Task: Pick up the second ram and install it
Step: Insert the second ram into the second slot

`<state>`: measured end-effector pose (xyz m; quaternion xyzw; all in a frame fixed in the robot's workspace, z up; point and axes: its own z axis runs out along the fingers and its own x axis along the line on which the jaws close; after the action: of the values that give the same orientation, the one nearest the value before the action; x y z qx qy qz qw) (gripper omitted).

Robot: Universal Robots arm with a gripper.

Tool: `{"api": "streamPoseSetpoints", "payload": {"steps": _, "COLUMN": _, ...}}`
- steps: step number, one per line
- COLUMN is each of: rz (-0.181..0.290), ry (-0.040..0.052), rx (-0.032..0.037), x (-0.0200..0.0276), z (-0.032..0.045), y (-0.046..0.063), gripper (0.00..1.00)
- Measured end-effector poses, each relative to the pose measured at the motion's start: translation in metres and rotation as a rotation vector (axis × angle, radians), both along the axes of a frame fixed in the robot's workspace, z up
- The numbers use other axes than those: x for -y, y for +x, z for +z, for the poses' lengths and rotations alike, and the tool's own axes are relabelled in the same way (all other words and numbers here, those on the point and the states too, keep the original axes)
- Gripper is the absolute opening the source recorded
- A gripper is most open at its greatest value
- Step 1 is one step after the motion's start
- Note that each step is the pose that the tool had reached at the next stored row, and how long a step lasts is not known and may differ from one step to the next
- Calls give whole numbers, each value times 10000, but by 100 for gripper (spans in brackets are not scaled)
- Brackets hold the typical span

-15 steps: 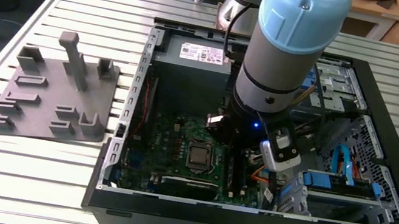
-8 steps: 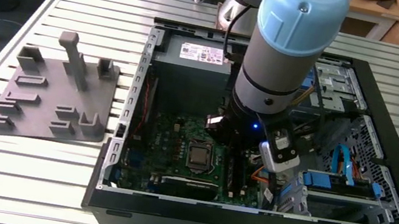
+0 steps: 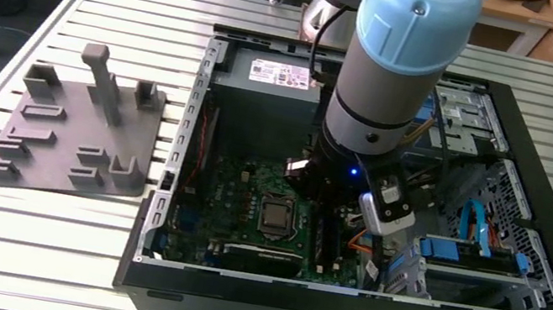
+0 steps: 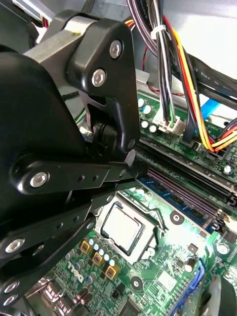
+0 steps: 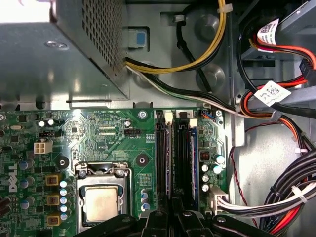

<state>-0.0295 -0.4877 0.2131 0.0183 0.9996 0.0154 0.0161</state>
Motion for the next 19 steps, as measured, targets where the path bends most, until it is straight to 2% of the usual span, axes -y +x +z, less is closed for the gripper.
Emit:
{"api": "streamPoseSetpoints", "payload": {"steps": 11, "rz": 54, "ry": 5, "rx": -6, "x": -2, "z": 6, "y": 12, "gripper": 14}}
{"api": "streamPoseSetpoints", "payload": {"steps": 19, "rz": 180, "ry": -3, "rx": -54, "x": -1, "z": 31, "y": 36, "gripper": 14}}
